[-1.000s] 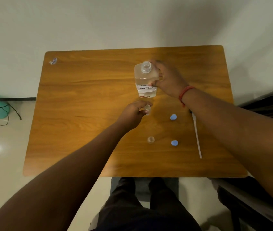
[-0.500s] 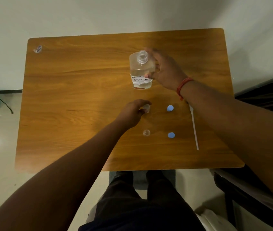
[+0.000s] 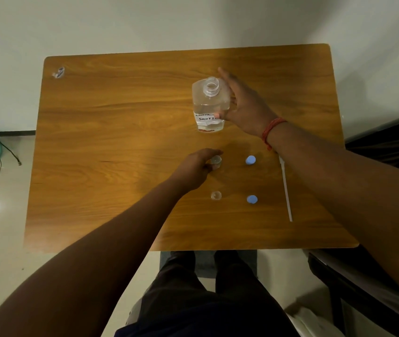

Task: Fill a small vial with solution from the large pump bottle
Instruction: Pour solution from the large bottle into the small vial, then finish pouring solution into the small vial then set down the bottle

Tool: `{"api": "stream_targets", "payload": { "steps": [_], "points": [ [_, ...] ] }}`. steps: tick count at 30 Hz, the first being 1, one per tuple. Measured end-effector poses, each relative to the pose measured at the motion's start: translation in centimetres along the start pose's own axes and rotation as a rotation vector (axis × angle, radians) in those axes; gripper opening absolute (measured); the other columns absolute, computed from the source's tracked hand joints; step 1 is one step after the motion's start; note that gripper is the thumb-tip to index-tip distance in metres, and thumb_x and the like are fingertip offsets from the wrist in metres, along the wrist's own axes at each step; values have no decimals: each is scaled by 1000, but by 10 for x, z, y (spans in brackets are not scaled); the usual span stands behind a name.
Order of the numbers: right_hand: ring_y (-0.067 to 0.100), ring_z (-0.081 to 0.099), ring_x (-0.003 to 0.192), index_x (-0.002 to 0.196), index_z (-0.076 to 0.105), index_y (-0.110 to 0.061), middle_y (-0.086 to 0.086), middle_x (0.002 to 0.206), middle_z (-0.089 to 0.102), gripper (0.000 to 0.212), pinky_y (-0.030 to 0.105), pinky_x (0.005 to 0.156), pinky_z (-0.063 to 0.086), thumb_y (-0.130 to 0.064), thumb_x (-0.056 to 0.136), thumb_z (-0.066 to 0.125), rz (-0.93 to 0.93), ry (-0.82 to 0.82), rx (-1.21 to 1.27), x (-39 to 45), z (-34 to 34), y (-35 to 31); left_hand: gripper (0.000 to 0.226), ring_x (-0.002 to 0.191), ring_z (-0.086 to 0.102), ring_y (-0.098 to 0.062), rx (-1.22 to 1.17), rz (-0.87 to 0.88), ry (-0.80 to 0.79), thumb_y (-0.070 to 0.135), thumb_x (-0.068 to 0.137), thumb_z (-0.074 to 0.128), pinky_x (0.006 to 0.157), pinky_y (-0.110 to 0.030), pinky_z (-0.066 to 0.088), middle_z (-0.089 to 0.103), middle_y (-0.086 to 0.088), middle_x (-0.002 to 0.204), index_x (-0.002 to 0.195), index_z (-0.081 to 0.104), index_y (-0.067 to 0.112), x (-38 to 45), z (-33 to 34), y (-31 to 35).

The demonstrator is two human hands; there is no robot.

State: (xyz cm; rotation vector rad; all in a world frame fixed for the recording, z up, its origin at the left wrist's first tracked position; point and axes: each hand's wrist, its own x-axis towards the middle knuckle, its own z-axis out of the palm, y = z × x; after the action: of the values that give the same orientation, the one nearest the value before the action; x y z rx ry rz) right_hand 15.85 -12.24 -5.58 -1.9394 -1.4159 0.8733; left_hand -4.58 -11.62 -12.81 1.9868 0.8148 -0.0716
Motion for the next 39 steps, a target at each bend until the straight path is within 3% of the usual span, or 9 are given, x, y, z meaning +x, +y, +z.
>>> {"api": "stream_targets", "payload": {
  "steps": [4, 9, 14, 20, 23, 26, 33, 35, 39],
  "points": [
    [20, 34, 142, 156, 15, -24, 2, 158, 31, 103, 39, 112, 39, -21, 77, 81, 6, -3, -14, -1, -1, 1, 57, 138, 47, -23, 30, 11, -30, 3, 97, 61, 101, -22, 42, 49, -7, 152, 150, 45, 18, -2, 0, -3],
    [17, 31, 144, 156, 12, -22, 3, 159, 28, 107, 41, 115, 34, -29, 76, 82, 9, 20, -32, -7, -6, 3, 65, 144, 41, -22, 3, -42, 18, 9, 97, 63, 111, -33, 42, 41, -5, 157, 155, 36, 20, -12, -9, -18],
    [18, 27, 146, 155, 13, -21, 5, 160, 24, 107, 42, 117, 32, -36, 75, 82, 12, 45, 9, -16, -8, 9, 58, 139, 45, -22, -58, -144, 77, 15, 98, 63, 113, -47, 45, 46, -6, 152, 152, 41, 17, -50, -10, -39],
    [19, 23, 147, 155, 14, -20, 6, 160, 23, 106, 42, 118, 30, -38, 76, 81, 36, 58, 31, -21, -6, 15, 66, 138, 46, -21, -70, -91, 23, 25, 92, 73, 112, -45, 45, 47, -2, 152, 151, 43, 21, -83, 5, -34],
    [17, 27, 145, 155, 15, -20, 5, 159, 25, 105, 33, 116, 31, -37, 75, 81, 34, 85, 41, -20, -5, 16, 71, 139, 46, -20, -41, -16, 9, 25, 88, 77, 113, -44, 44, 48, -2, 153, 150, 44, 21, -84, 15, -22],
    [15, 30, 143, 155, 15, -21, 3, 159, 27, 106, 28, 111, 33, -37, 74, 82, 28, 96, 70, -17, -2, 13, 71, 140, 46, -20, 19, 82, -13, 26, 86, 80, 114, -39, 42, 51, -4, 152, 149, 48, 18, -79, 24, -13],
    [16, 32, 142, 155, 13, -22, 4, 158, 27, 106, 39, 113, 37, -32, 75, 82, 3, 86, 96, -11, 0, 3, 58, 137, 49, -18, 42, 120, -28, 20, 88, 77, 111, -27, 36, 57, -1, 147, 142, 57, 20, -70, 33, -7],
    [17, 35, 141, 155, 16, -21, 4, 157, 29, 102, 40, 112, 39, -30, 77, 81, -3, 88, 79, -9, 1, 1, 52, 132, 53, -16, 44, 126, -32, 17, 89, 76, 107, -21, 38, 61, -1, 143, 139, 60, 20, -69, 33, -7],
    [18, 45, 133, 151, 31, -19, 3, 149, 41, 85, 40, 106, 46, -26, 81, 78, -26, 115, 30, -6, 5, 0, 43, 106, 52, 7, 24, 95, -30, 12, 90, 74, 85, 5, 35, 68, -2, 132, 132, 66, 18, -69, 36, -8]
  ]
}}
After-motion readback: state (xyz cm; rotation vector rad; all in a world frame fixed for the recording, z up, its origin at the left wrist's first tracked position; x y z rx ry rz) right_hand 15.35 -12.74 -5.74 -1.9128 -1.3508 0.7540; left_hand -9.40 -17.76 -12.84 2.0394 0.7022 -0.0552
